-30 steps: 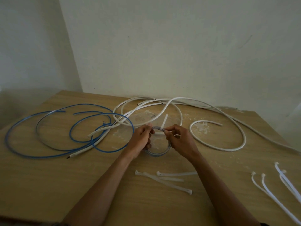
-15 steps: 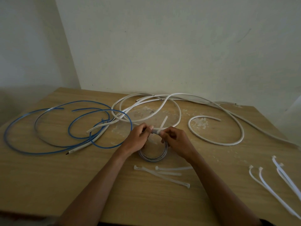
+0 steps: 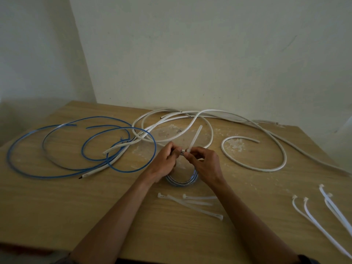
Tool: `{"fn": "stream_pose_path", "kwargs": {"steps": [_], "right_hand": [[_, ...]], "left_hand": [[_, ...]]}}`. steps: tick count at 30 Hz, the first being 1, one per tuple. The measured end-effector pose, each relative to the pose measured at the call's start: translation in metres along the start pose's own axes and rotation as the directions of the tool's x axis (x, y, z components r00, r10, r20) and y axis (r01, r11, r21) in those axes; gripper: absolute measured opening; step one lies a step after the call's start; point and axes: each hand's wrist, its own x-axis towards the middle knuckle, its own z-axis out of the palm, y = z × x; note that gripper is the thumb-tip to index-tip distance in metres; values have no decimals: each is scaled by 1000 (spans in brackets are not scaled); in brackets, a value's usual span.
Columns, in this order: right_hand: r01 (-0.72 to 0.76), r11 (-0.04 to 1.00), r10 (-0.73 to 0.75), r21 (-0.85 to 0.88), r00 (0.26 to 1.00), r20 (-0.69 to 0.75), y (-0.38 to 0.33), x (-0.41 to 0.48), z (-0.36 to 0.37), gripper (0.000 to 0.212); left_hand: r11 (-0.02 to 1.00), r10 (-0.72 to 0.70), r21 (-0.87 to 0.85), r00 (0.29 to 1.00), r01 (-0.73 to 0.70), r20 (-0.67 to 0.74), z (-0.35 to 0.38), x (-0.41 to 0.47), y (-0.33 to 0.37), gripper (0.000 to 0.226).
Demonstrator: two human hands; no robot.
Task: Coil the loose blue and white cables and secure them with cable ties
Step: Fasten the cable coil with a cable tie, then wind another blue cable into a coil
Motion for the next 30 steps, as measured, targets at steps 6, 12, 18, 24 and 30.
{"fn": "stream_pose_path", "kwargs": {"steps": [6, 12, 18, 24, 30], "right_hand": [[-141, 987, 134, 81, 987, 91, -1, 2, -2, 21], [-40, 990, 46, -134, 998, 46, -13, 10, 7, 23], [-5, 998, 16, -58, 979, 204, -27, 23, 34, 22], [22, 986, 25, -166, 960, 278, -32, 25, 80, 31], [22, 966, 63, -259, 947, 315, -32, 24, 84, 43]], "left_hand": [[899, 257, 377, 965, -221, -47, -18, -11, 3, 26], [509, 373, 846, 927, -161, -48, -82, -50, -15, 63], [578, 372, 814, 906, -56, -202, -144, -47, -20, 18], [729, 487, 679, 763, -89, -424, -186, -32, 5, 13], [792, 522, 562, 742, -239, -421, -179, -37, 15, 14]]}}
